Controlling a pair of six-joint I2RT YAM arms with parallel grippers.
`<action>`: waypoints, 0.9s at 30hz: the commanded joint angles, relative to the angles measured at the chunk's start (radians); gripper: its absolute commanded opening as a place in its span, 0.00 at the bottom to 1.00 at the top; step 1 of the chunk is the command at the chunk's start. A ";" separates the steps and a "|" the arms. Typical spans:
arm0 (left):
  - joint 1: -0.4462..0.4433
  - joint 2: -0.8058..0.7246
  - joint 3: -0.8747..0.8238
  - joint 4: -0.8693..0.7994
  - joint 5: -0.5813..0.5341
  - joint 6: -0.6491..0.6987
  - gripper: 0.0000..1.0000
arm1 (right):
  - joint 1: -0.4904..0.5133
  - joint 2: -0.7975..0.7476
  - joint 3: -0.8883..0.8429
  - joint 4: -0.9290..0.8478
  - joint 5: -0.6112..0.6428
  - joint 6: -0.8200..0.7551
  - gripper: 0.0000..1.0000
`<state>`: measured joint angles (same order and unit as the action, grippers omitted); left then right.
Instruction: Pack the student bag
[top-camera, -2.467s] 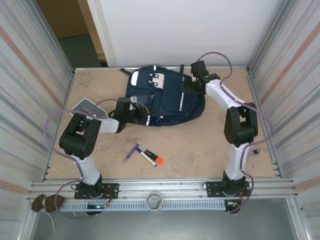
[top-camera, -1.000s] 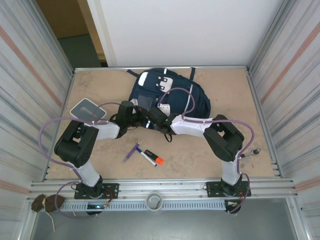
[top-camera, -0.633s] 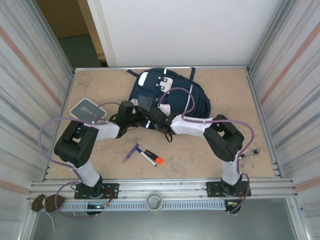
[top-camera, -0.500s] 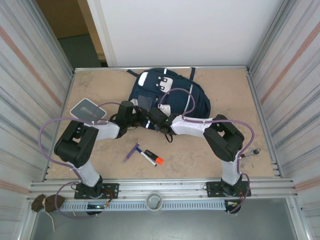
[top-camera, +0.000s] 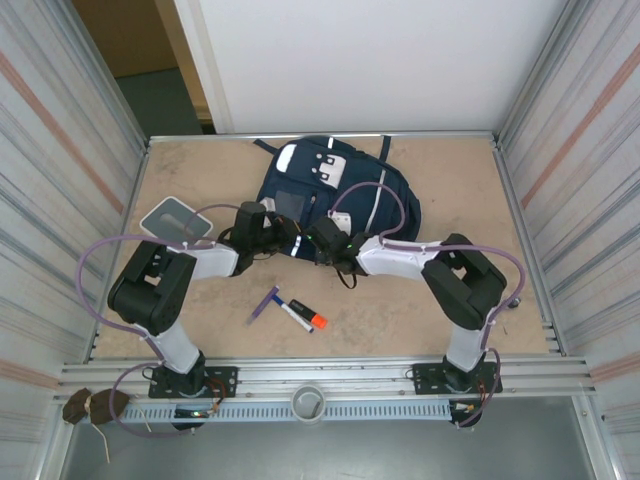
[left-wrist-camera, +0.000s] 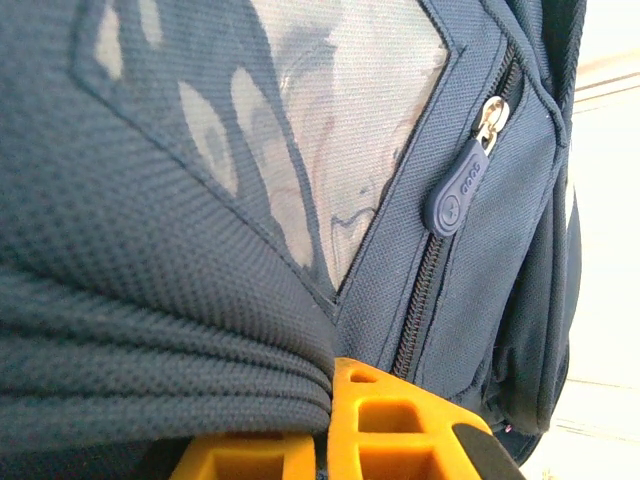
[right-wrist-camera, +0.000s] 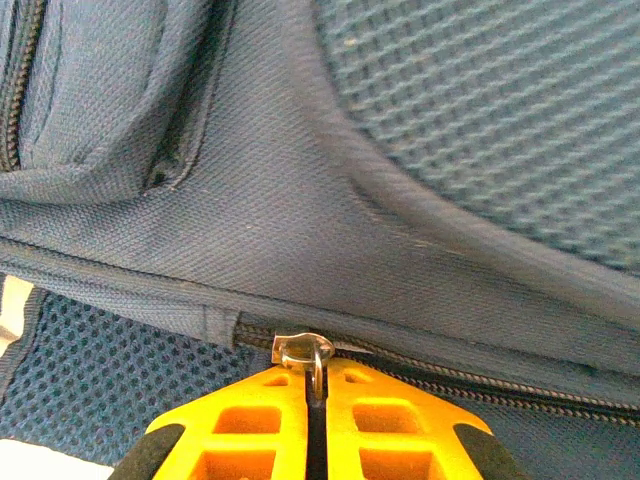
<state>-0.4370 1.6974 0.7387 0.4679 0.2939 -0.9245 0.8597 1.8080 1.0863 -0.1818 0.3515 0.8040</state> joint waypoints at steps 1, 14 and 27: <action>0.040 -0.021 -0.005 -0.074 -0.017 0.069 0.00 | -0.041 -0.069 -0.059 -0.020 -0.014 -0.003 0.03; 0.132 0.020 0.040 -0.114 0.023 0.149 0.00 | -0.172 -0.272 -0.256 0.004 -0.226 -0.090 0.00; 0.233 0.082 0.224 -0.256 0.105 0.329 0.00 | -0.312 -0.449 -0.322 -0.043 -0.323 -0.206 0.00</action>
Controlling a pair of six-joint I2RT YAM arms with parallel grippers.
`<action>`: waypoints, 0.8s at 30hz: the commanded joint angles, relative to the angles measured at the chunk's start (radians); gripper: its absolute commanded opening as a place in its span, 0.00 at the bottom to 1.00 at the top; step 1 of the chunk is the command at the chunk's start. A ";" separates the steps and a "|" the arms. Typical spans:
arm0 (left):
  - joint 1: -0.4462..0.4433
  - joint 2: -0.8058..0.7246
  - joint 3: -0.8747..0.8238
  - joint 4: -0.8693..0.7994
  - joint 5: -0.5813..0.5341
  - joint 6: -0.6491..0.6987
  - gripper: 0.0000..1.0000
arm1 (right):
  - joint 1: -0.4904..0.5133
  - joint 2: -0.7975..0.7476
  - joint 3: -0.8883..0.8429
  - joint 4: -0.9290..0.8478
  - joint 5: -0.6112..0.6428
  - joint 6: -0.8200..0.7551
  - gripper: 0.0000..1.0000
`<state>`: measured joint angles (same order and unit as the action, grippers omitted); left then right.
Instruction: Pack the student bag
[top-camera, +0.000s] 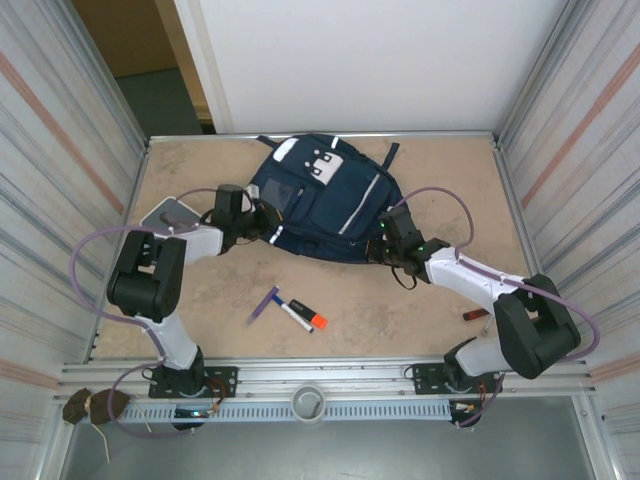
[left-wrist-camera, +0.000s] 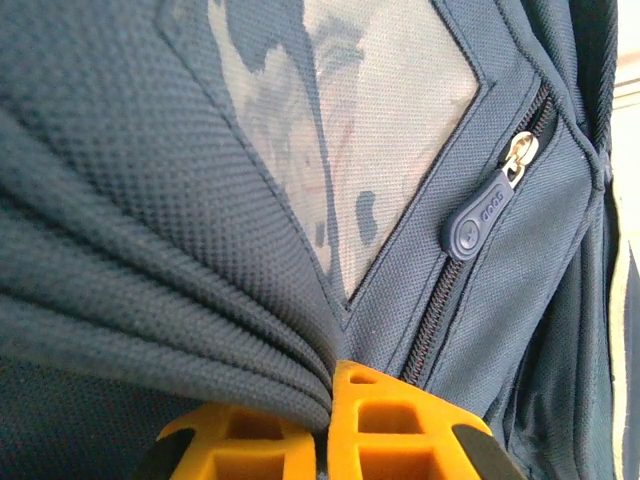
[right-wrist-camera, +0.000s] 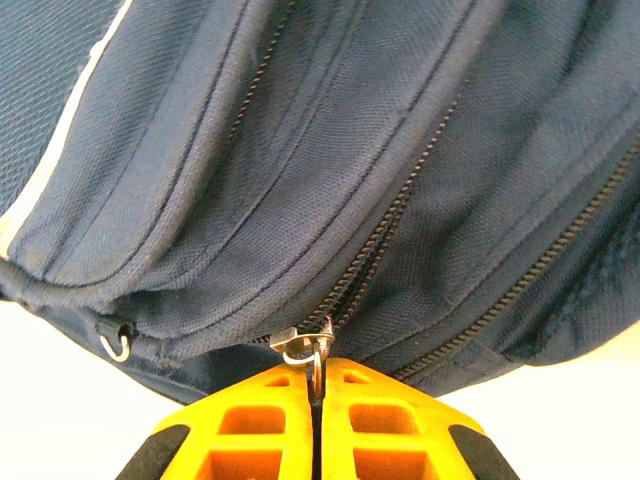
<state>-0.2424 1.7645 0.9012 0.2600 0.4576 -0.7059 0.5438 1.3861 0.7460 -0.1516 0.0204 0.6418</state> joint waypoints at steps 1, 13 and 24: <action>0.038 0.009 0.071 -0.056 -0.046 0.131 0.00 | 0.012 -0.030 0.026 -0.071 0.006 -0.053 0.00; -0.039 -0.243 0.062 -0.237 -0.225 0.527 0.54 | 0.036 -0.067 0.134 -0.095 -0.107 -0.080 0.00; -0.397 -0.355 -0.070 -0.014 -0.136 1.146 0.63 | 0.025 -0.068 0.207 -0.124 -0.242 -0.108 0.00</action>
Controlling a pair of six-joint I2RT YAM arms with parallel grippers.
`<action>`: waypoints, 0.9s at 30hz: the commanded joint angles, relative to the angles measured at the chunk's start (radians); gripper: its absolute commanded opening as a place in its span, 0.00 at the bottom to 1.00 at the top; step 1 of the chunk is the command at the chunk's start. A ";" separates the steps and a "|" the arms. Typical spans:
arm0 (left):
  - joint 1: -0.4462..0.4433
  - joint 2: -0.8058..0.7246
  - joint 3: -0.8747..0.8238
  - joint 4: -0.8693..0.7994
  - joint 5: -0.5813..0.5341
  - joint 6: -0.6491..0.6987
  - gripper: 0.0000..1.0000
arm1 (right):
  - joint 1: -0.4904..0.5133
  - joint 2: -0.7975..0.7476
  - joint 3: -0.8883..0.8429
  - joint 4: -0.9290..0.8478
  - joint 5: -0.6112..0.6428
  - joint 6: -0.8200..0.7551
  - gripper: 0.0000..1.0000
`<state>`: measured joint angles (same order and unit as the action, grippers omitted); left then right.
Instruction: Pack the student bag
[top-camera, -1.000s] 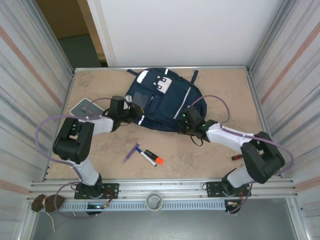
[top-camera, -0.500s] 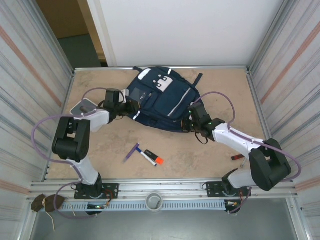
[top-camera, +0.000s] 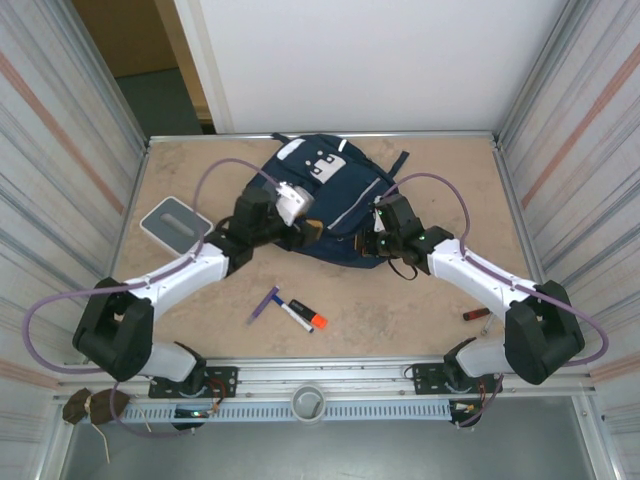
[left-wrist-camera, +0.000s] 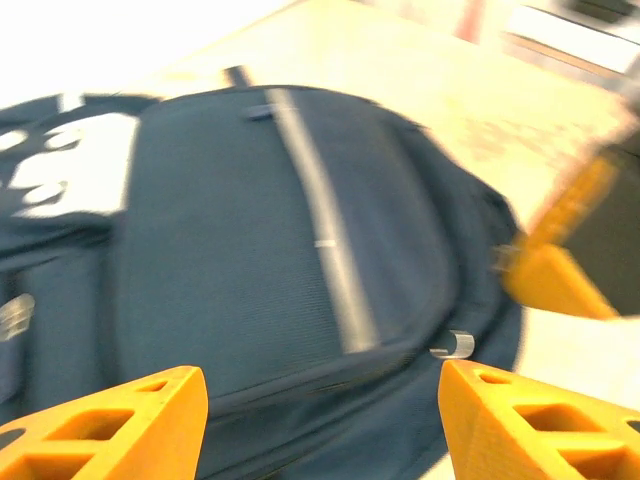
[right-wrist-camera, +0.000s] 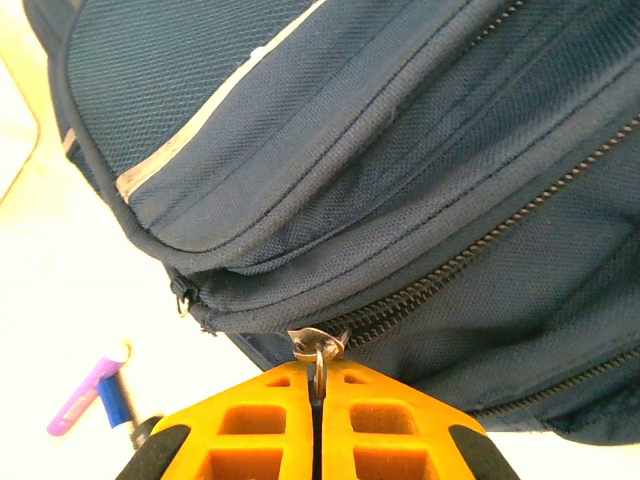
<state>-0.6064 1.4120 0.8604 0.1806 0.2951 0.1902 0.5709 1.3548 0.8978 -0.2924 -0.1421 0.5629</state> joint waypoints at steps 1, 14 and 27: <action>-0.055 0.010 -0.023 0.065 0.015 0.297 0.63 | -0.002 -0.038 0.059 0.017 -0.095 -0.029 0.00; -0.118 0.196 0.084 0.081 -0.055 0.477 0.49 | -0.017 -0.095 0.020 0.069 -0.200 -0.004 0.00; -0.026 0.120 0.001 0.182 0.065 0.471 0.10 | -0.123 -0.079 0.033 -0.173 0.121 -0.130 0.00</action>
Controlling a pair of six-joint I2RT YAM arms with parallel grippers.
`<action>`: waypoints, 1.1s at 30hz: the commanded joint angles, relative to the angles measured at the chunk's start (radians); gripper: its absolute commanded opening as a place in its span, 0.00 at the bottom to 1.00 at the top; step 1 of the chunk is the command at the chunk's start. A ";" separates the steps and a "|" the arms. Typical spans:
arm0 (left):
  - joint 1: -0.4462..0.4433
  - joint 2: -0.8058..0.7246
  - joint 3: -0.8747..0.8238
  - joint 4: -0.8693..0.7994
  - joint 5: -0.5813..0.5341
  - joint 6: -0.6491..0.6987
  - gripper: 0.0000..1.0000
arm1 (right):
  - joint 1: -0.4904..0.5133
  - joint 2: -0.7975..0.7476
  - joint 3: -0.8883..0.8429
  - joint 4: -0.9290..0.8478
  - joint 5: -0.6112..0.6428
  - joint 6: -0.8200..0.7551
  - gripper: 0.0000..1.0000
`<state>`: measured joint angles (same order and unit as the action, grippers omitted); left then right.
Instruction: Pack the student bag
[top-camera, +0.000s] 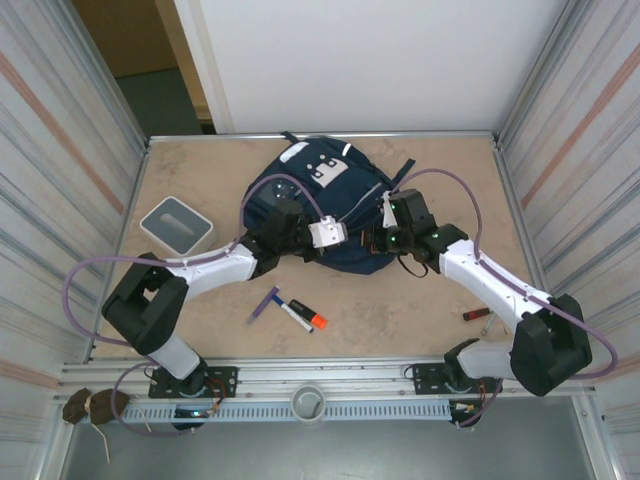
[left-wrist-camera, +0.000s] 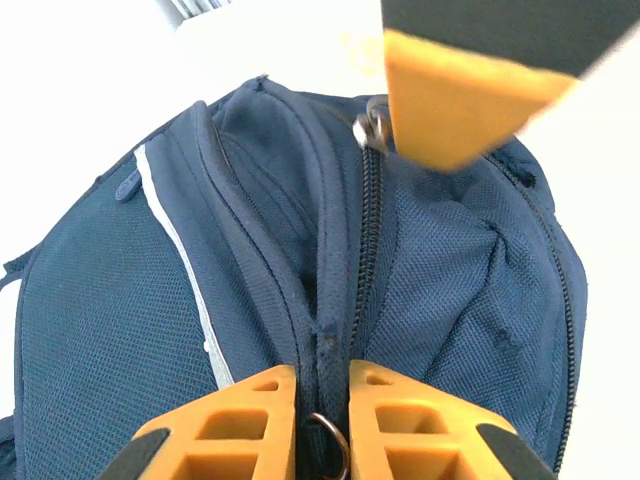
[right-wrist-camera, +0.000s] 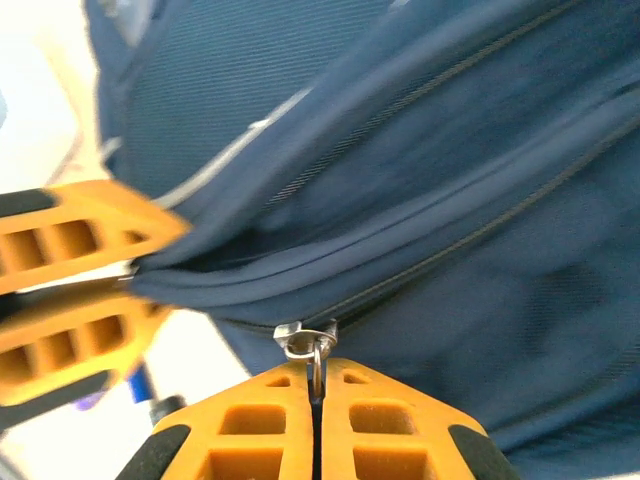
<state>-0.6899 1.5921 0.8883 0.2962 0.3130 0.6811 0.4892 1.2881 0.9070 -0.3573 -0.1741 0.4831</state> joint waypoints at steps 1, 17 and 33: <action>0.071 -0.067 -0.032 0.074 0.068 -0.028 0.09 | -0.053 -0.003 0.024 -0.108 0.170 -0.049 0.00; 0.181 -0.143 -0.071 -0.014 0.073 -0.158 0.45 | -0.056 0.062 0.064 0.089 -0.032 -0.034 0.00; -0.020 -0.067 0.076 -0.169 -0.038 -0.046 0.53 | 0.034 -0.010 0.093 0.143 -0.140 0.014 0.00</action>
<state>-0.7090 1.4956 0.9298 0.1570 0.3042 0.6003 0.5182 1.3331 0.9520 -0.2771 -0.2722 0.4850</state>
